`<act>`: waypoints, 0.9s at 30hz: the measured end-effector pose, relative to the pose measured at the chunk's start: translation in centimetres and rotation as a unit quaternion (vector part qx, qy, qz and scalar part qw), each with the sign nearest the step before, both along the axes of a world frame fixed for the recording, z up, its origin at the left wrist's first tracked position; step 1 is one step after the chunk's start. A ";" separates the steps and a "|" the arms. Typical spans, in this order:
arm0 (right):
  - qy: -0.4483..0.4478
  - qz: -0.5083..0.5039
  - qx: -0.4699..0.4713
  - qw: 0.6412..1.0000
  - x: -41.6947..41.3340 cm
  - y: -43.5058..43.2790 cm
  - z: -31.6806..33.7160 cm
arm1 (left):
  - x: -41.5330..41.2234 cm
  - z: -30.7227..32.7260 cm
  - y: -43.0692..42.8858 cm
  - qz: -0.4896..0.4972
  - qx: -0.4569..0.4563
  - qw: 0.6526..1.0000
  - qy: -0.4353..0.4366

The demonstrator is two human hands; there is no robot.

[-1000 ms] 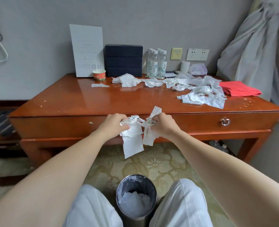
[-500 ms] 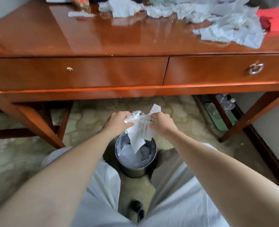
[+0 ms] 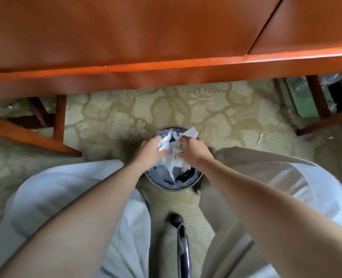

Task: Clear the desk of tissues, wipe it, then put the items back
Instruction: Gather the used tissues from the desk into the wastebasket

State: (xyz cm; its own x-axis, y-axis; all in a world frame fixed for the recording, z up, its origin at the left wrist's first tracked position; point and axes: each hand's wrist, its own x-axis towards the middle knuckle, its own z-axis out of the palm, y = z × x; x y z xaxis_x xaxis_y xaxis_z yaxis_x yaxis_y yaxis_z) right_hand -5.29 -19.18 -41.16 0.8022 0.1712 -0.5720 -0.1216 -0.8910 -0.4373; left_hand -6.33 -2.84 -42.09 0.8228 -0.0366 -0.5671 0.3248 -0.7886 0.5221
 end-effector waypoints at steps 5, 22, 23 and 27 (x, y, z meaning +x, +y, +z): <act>0.050 0.022 -0.003 0.999 0.1 -0.4 -2.6 | -0.1 -3.1 -0.3 -0.037 -0.020 0.998 0.056; 0.017 -0.008 0.013 1.000 -1.2 -2.8 3.8 | 0.7 4.4 -1.8 -0.165 0.037 0.985 -0.029; 0.008 -0.009 0.013 1.000 -1.4 -3.0 4.7 | 0.6 5.5 -2.1 -0.169 0.037 0.984 -0.041; -0.048 0.001 0.012 0.999 -2.1 -4.3 9.0 | 0.0 10.5 -3.3 -0.187 0.045 0.977 -0.091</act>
State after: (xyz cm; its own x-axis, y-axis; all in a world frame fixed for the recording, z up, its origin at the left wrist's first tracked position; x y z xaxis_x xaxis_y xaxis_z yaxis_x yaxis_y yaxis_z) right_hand -7.34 -23.46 -32.14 0.8530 0.1858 -0.4878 -0.0754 -0.8808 -0.4675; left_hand -6.38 -6.09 -31.57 0.8493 -0.3106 -0.4269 -0.0864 -0.8795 0.4680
